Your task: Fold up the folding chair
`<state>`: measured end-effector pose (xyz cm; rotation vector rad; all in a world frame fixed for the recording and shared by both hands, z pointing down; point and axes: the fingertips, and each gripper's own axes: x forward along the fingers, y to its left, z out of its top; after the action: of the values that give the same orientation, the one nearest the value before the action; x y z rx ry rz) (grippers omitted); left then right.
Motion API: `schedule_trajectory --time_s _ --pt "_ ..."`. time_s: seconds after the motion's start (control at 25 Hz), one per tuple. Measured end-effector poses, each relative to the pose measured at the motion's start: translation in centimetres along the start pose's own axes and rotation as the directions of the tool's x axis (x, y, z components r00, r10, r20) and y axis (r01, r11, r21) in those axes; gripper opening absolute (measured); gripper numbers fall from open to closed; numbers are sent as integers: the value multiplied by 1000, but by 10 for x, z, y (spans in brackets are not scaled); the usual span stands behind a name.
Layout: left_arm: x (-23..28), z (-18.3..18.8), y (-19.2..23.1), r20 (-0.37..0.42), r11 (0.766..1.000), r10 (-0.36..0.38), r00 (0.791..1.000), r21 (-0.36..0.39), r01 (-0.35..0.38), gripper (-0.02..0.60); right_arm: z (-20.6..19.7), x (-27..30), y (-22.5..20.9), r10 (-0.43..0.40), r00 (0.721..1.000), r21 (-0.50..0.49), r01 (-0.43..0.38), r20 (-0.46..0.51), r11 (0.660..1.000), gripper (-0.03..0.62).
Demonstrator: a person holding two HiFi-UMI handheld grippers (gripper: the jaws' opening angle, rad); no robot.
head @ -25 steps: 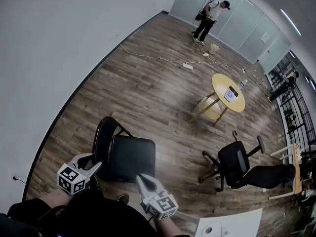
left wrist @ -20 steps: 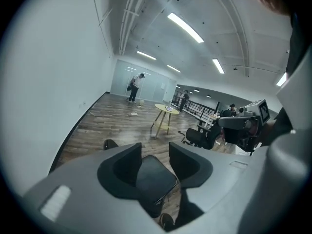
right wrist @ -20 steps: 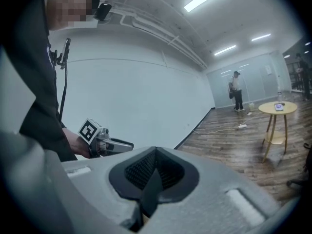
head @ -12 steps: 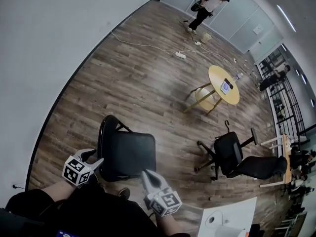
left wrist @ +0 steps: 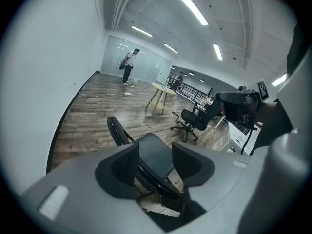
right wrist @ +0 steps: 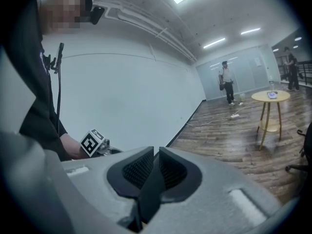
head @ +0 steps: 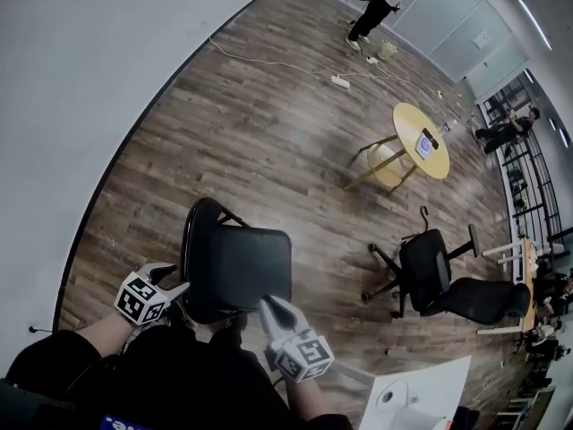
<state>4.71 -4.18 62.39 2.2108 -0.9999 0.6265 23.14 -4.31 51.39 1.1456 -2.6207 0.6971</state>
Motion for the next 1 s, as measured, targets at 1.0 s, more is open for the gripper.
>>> schedule_trajectory --time_s 1.0 --pt "57 -74 51 -358 896 223 907 -291 -335 258 -71 14 -185 1 983 170 31 -186 985 95"
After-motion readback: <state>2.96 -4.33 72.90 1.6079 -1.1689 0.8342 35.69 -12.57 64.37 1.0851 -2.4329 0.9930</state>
